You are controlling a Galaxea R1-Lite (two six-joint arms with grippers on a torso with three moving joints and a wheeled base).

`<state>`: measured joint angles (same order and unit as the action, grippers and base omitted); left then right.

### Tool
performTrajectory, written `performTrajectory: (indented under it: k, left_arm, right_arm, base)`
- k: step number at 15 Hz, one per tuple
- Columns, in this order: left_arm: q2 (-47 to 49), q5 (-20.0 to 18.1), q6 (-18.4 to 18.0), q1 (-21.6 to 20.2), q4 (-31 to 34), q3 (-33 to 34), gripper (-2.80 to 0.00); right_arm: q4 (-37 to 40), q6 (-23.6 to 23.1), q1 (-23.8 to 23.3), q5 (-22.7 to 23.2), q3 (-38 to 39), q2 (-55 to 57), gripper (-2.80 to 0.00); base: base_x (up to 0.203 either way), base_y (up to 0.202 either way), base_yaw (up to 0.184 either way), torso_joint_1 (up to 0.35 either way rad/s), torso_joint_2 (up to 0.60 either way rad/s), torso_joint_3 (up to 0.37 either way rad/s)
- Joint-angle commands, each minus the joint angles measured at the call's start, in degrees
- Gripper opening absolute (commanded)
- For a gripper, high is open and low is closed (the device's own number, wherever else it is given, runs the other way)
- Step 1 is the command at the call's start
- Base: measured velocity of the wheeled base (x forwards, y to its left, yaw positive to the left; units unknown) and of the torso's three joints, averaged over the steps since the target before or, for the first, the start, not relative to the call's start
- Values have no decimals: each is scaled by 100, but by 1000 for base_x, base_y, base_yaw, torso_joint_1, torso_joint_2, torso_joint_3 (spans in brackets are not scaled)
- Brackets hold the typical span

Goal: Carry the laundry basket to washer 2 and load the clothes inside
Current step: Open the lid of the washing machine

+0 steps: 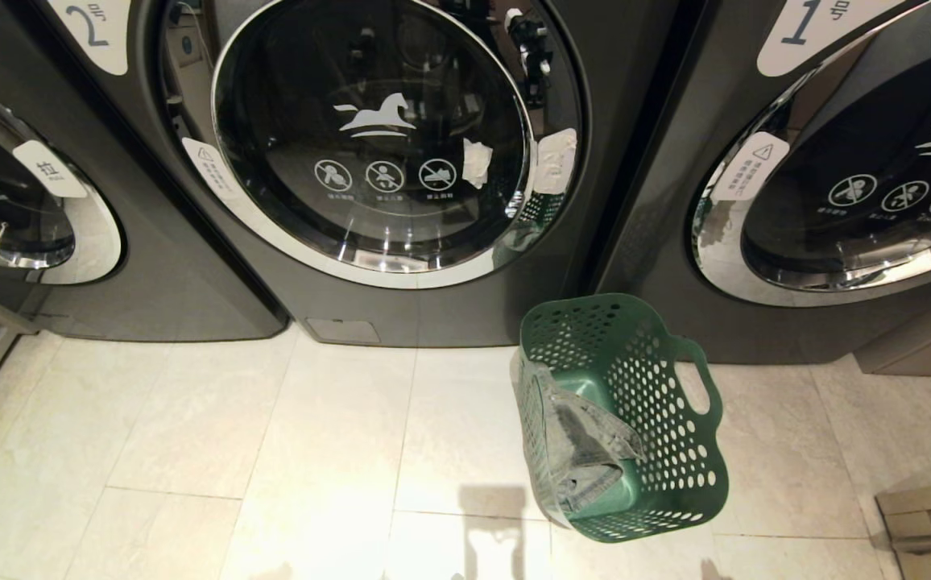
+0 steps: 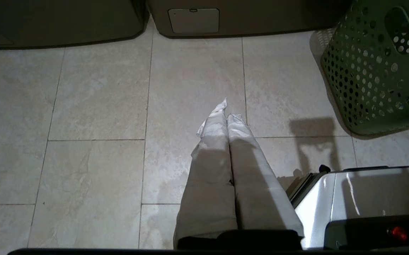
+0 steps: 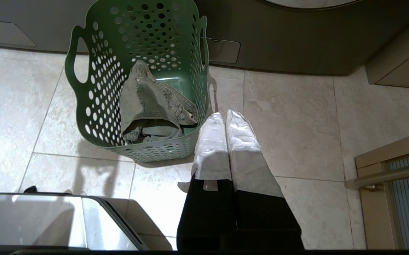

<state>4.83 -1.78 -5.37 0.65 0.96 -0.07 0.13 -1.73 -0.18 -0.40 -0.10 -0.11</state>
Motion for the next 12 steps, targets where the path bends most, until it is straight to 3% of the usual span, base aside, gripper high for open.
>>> performTrajectory:
  k: [1,12]
  left_arm:
    - [-497,50,139,-28,-22,15,-280]
    - [-492,116,150,-30,1,16,-280]
  right_arm:
    - [4,-10,1,-2,-8,11,-280]
    - [-13,76,1,5,10,2,-280]
  base:
    - [0,0,0,0,0,0]
    - [0,0,0,0,0,0]
